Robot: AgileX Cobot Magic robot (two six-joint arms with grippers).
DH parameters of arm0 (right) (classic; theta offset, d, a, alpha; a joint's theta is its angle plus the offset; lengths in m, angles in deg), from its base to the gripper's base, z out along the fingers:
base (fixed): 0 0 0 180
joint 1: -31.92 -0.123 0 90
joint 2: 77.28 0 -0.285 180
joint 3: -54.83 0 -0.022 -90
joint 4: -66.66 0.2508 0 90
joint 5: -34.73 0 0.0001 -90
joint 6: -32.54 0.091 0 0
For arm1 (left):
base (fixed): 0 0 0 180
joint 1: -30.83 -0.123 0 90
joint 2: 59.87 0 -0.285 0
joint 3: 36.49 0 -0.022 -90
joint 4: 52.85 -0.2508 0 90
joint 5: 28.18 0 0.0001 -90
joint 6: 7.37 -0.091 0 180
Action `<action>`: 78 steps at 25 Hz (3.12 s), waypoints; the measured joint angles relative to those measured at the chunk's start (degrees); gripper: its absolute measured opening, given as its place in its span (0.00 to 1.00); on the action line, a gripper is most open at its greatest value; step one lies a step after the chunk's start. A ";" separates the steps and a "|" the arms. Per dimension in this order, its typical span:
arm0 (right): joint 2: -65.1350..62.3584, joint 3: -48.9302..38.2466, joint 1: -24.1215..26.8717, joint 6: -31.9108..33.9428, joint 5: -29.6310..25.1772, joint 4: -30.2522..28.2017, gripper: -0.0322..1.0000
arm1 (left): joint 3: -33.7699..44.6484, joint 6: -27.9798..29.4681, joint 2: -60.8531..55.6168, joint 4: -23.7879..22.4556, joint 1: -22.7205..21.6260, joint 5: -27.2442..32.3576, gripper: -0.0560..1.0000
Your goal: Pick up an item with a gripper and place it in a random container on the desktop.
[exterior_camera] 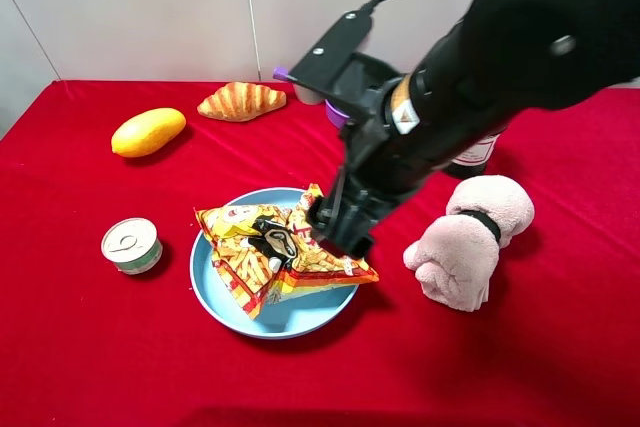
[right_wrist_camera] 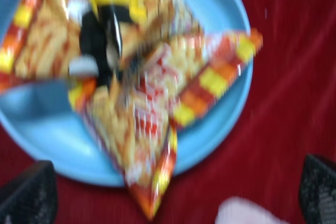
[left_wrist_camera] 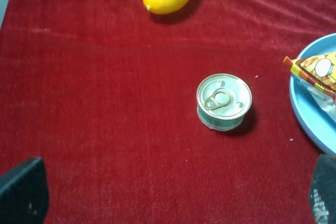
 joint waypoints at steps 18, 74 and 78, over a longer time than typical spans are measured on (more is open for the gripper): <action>-15.80 -0.25 0.00 6.42 -31.34 -3.95 0.70 | 0.00 0.00 0.00 0.00 0.00 0.00 0.99; -83.40 -26.96 6.15 16.79 -21.03 -4.37 0.70 | 0.00 0.00 0.00 0.00 0.00 0.00 0.99; -86.33 -26.96 13.04 16.94 -21.08 -4.32 0.70 | 0.00 0.00 0.00 0.00 0.00 0.00 0.99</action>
